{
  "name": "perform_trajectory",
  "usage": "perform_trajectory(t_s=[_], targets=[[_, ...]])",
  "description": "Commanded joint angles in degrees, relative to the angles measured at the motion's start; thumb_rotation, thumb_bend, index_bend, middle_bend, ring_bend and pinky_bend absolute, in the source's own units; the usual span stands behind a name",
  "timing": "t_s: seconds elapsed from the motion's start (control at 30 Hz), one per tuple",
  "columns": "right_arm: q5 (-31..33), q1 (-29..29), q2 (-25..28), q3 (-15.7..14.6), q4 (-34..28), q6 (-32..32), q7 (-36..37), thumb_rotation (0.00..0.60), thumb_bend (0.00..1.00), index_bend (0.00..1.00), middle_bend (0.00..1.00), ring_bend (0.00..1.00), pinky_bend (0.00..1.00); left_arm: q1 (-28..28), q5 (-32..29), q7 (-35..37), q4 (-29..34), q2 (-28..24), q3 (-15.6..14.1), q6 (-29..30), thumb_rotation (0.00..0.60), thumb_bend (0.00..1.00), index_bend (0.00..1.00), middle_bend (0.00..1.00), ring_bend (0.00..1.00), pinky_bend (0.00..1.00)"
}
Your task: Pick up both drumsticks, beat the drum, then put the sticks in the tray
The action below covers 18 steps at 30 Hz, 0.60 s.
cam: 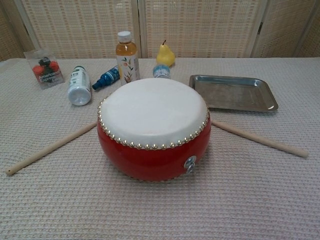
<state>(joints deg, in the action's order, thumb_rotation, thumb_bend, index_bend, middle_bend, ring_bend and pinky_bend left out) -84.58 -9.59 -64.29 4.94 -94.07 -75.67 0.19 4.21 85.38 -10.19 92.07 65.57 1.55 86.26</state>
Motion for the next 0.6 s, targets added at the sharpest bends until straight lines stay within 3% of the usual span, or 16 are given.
perform_trajectory(t_s=[0.03, 0.27, 0.6], targets=[[3.1, -4.5, -2.1, 1.1, -0.7, 7.0, -3.5, 0.6, 0.19, 0.29, 0.16, 0.09, 0.16, -0.1, -0.1, 0.6, -0.2, -0.1, -0.3, -0.5, 0.6, 0.29, 0.02, 0.0, 0.0, 0.05], [8.0, -11.6, -9.5, 2.7, 3.4, 17.0, -5.3, 0.6, 0.19, 0.33, 0.16, 0.03, 0.16, -0.3, 0.1, 1.8, -0.7, -0.3, -0.7, -0.8, 0.6, 0.28, 0.02, 0.0, 0.0, 0.05], [11.8, -15.9, -19.3, 3.8, 11.7, 19.9, -7.0, 0.6, 0.19, 0.33, 0.16, 0.0, 0.15, 0.0, 0.0, 2.6, -1.2, -0.3, -0.6, -1.5, 0.6, 0.28, 0.03, 0.0, 0.0, 0.05]])
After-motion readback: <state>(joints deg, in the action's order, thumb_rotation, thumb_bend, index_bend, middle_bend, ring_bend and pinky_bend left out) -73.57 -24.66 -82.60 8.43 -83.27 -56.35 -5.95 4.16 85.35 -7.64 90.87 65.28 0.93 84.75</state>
